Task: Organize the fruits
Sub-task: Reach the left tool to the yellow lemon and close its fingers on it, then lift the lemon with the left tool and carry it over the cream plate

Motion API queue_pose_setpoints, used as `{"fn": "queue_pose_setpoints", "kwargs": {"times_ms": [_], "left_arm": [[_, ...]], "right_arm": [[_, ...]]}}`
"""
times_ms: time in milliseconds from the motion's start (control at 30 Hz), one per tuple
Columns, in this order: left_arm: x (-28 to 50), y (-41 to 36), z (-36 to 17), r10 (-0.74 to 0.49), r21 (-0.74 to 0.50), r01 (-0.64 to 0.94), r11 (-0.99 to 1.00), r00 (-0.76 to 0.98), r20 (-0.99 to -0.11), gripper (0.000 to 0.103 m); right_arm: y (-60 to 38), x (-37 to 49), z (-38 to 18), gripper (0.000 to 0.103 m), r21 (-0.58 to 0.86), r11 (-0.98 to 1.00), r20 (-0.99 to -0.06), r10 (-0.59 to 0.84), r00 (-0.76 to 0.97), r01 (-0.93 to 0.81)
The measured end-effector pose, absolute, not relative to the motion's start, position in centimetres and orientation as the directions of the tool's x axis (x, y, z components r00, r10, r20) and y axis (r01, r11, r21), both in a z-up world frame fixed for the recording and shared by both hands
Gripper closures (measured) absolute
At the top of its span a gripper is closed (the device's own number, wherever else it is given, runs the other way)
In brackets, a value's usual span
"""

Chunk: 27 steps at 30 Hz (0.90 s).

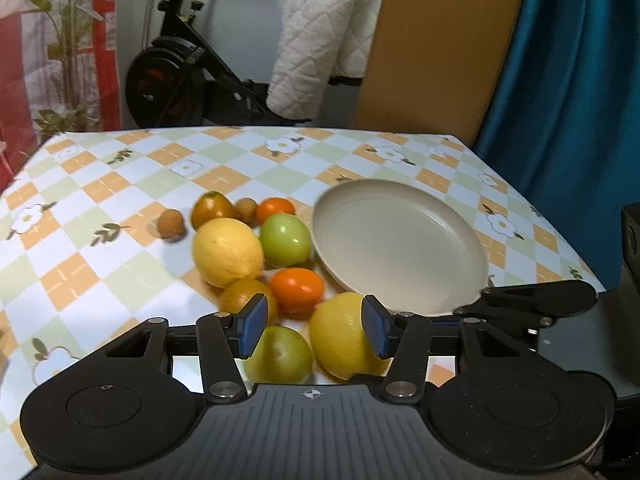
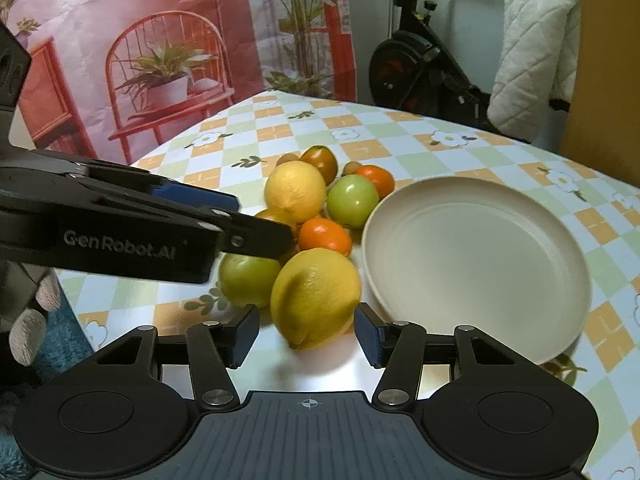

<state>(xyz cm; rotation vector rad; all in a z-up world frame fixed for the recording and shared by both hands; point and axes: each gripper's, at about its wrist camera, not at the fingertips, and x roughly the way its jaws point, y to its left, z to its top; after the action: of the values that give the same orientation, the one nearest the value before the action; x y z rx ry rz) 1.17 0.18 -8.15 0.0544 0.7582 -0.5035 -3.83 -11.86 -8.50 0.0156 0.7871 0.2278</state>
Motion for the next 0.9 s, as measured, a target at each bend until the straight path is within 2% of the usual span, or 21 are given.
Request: {"fn": "queue_pose_setpoints", "kwargs": {"times_ms": [167,900], "left_arm": [[1.5,-0.3,-9.0,-0.425,-0.141,0.465,0.874,0.59,-0.687,0.049],[2.3,-1.9,-10.4,-0.471,-0.183,0.509,0.841,0.522,-0.712,0.051]], "right_arm": [[-12.6,-3.6,-8.8,0.059,0.129,0.977,-0.7,0.212,0.682,-0.171],[-13.1,-2.9,-10.0,0.056,0.203,0.969,-0.706,0.246,0.664,-0.144]]}}
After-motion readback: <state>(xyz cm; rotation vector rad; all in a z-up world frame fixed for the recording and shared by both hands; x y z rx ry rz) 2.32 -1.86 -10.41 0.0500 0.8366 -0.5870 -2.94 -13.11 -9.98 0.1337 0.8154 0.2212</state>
